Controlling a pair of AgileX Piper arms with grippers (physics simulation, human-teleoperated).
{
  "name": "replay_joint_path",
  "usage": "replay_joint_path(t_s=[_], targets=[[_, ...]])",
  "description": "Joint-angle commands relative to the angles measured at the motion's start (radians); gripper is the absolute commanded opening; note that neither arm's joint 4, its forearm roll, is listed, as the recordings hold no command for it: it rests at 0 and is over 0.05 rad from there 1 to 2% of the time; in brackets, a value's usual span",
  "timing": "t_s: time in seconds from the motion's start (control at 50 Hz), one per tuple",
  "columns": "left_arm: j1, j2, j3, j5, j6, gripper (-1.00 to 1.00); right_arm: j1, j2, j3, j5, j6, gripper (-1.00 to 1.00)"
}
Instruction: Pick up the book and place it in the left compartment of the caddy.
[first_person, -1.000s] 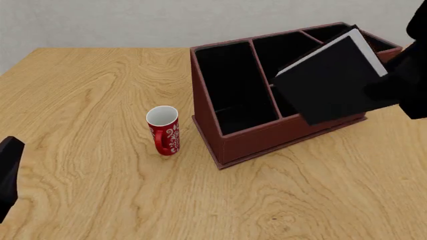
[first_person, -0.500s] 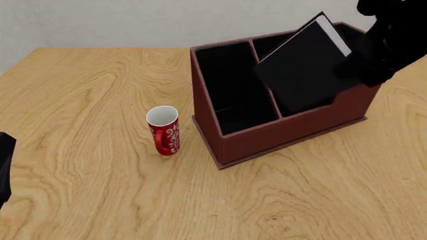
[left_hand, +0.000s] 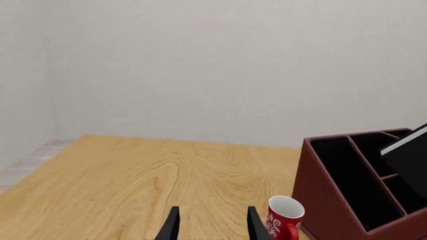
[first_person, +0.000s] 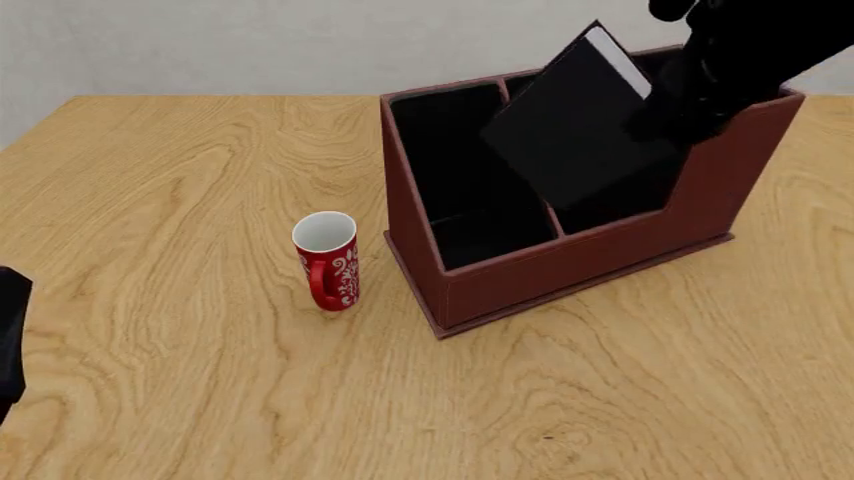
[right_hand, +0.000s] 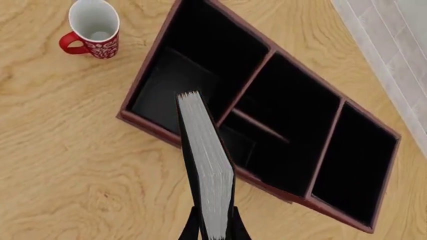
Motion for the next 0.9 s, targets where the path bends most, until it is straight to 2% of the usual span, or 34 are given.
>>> replay_joint_path(t_s=[0.02, 0.46, 0.9], targets=[[0.018, 0.0, 0.019, -0.012, -0.004, 1.0, 0.009, 0.059, -0.052, 0.0, 0.007, -1.0], [0.047, 0.0, 0.052, -0.034, -0.014, 1.0, 0.065, 0.179, -0.124, 0.0, 0.019, -1.0], [0.073, 0.0, 0.089, -0.051, -0.018, 1.0, 0.062, 0.291, -0.192, 0.0, 0.027, -1.0]])
